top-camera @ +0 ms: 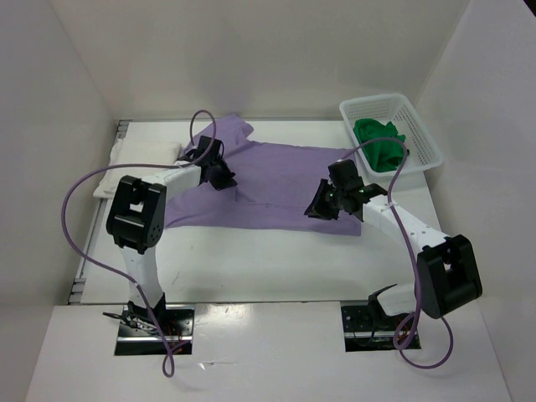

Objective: Fold and stack the t-shirts
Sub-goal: Fold the flattened tshirt in 1/3 of the way

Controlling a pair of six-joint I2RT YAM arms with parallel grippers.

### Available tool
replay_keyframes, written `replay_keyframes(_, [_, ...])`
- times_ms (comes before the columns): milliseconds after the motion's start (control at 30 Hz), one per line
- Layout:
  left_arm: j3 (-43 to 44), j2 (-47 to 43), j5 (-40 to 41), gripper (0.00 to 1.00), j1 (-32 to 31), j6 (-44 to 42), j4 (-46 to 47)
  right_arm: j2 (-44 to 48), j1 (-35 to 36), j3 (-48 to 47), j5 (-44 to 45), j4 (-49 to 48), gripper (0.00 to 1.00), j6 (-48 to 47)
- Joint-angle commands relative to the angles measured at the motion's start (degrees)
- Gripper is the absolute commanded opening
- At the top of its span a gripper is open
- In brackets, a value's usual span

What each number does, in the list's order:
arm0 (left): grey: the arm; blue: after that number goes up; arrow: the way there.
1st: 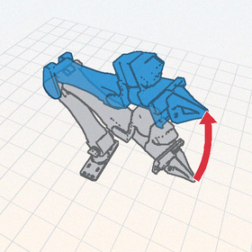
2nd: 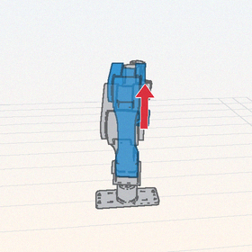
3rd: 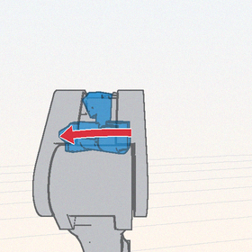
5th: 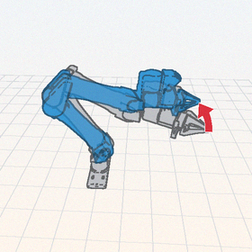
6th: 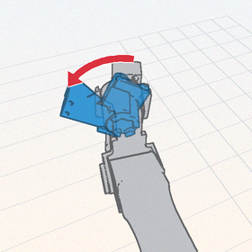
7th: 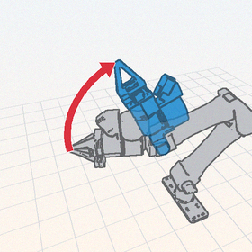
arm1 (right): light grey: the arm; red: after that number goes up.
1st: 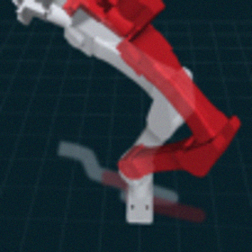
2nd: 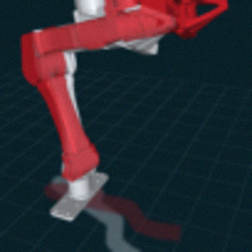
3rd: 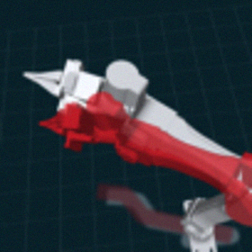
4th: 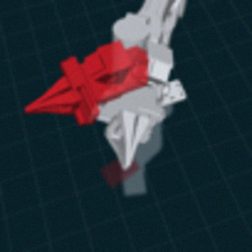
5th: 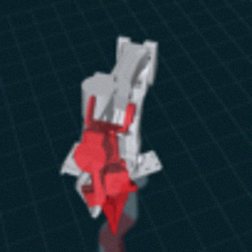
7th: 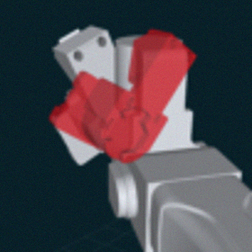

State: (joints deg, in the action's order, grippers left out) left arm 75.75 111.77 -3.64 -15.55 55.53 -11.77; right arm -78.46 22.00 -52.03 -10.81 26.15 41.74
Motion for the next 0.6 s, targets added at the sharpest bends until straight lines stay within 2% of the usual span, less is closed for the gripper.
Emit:
replay_keyframes(0, [3.5,2.5,0.2,0.02,-0.5,-3.0,-1.2,1.2,0.6,0.4,-0.1,-2.2,0.24,0.1])
replay_keyframes(67, [4.1,3.1,0.2,0.06,-0.5,-3.0,-1.8,0.7,0.6,0.4,-0.1,-2.2,0.24,0.1])
replay_keyframes(100, [4.1,3.1,0.2,0.14,-0.5,-3.5,-1.8,0.7,0.6,0.4,-0.1,-2.2,0.24,0.1])
replay_keyframes(133, [4.1,3.1,0.2,0.18,-0.5,-3.5,-0.9,0.7,0.6,-0.2,-0.1,-2.2,0.24,0.1])
replay_keyframes(333, [6.1,0.4,-1.7,0.28,-1.6,-5.3,1.0,-1.3,0.6,-0.8,-1.2,-3.2,0.24,0.1])
replay_keyframes(367, [6.1,-0.3,-1.7,0.32,-1.6,-5.3,1.6,-2.1,0.6,-0.8,-1.8,-3.9,0.24,0.1])
replay_keyframes(400, [6.1,-1.4,-1.7,0.34,-1.6,-6.2,1.6,-2.7,0.6,-1.4,-1.8,-3.9,0.16,0.1])
replay_keyframes(467, [2.6,-6.3,-0.4,0.39,-1.6,-8.2,1.6,-5.6,2.2,-2.5,-1.8,-4.4,0.09,-0.5])
replay_keyframes(500, [0.4,-8.5,0.3,0.39,-1.6,-8.8,1.6,-6.9,2.9,-3.4,-1.2,-5.0,0.02,-1.2])
replay_keyframes(567, [-7.5,-15.2,0.8,0.33,-1.6,-9.3,1.6,-11.3,4.1,-4.7,-0.7,-5.0,0.00,-1.8])
